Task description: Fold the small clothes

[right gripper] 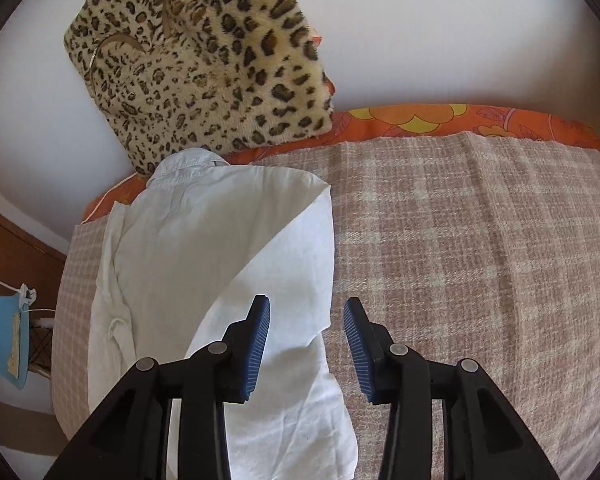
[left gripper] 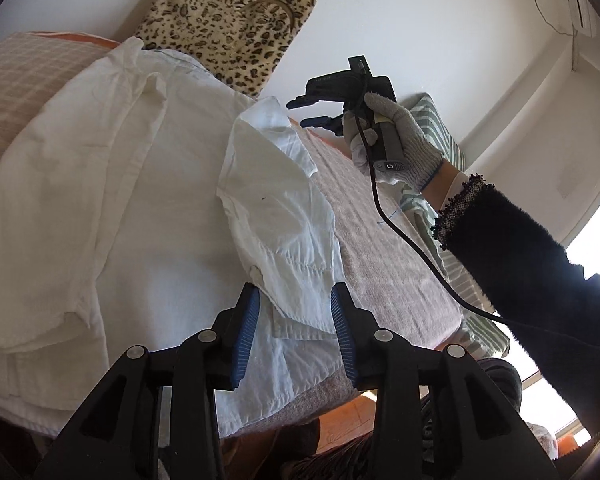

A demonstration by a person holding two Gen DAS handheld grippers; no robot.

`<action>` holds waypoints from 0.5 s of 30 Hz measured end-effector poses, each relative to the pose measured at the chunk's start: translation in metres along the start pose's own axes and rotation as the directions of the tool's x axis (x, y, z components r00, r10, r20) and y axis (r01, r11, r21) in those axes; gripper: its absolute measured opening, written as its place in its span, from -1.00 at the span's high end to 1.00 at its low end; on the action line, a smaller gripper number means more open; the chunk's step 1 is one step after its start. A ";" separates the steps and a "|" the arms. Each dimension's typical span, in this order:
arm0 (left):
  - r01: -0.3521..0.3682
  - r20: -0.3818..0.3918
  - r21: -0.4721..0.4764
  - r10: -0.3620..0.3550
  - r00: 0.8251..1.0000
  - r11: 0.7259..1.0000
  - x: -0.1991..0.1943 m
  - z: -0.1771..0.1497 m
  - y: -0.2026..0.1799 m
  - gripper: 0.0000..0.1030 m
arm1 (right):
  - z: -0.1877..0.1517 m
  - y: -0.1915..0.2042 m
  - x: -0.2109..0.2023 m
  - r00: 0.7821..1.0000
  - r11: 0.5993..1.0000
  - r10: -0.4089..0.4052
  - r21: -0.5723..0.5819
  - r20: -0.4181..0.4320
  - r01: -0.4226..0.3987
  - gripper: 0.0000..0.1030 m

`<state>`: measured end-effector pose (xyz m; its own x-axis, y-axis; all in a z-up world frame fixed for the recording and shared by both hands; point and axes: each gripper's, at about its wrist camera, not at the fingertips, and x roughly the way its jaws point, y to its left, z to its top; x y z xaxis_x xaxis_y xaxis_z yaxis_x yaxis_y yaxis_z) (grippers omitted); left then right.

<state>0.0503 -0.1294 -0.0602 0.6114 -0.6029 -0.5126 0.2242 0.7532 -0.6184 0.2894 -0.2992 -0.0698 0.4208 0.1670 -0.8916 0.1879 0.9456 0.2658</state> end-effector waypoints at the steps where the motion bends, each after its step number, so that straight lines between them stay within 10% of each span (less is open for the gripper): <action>1: -0.012 -0.005 -0.008 0.012 1.000 1.000 0.002 0.002 0.002 0.31 | 0.000 -0.007 0.002 1.000 1.000 0.021 0.023 0.001 -0.021 0.06; 7: -0.049 -0.048 -0.109 0.043 0.998 0.993 0.012 0.007 0.016 0.31 | 0.000 -0.001 0.026 1.000 1.000 0.011 -0.023 -0.028 -0.012 0.06; 11: -0.049 -0.053 -0.088 0.044 0.998 0.995 0.018 0.004 0.017 1.00 | 0.004 0.012 0.036 0.999 0.998 -0.002 -0.070 -0.038 -0.001 0.34; 15: -0.031 -0.038 -0.071 0.028 0.999 0.997 0.009 0.002 0.016 1.00 | 0.002 0.016 0.020 0.999 0.996 -0.032 -0.079 0.003 0.032 0.27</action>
<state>0.0612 -0.1222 -0.0734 0.5880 -0.5912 -0.5520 0.1510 0.7507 -0.6431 0.3021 -0.2814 -0.0826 0.4170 0.1361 -0.8986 0.1308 0.9694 0.2075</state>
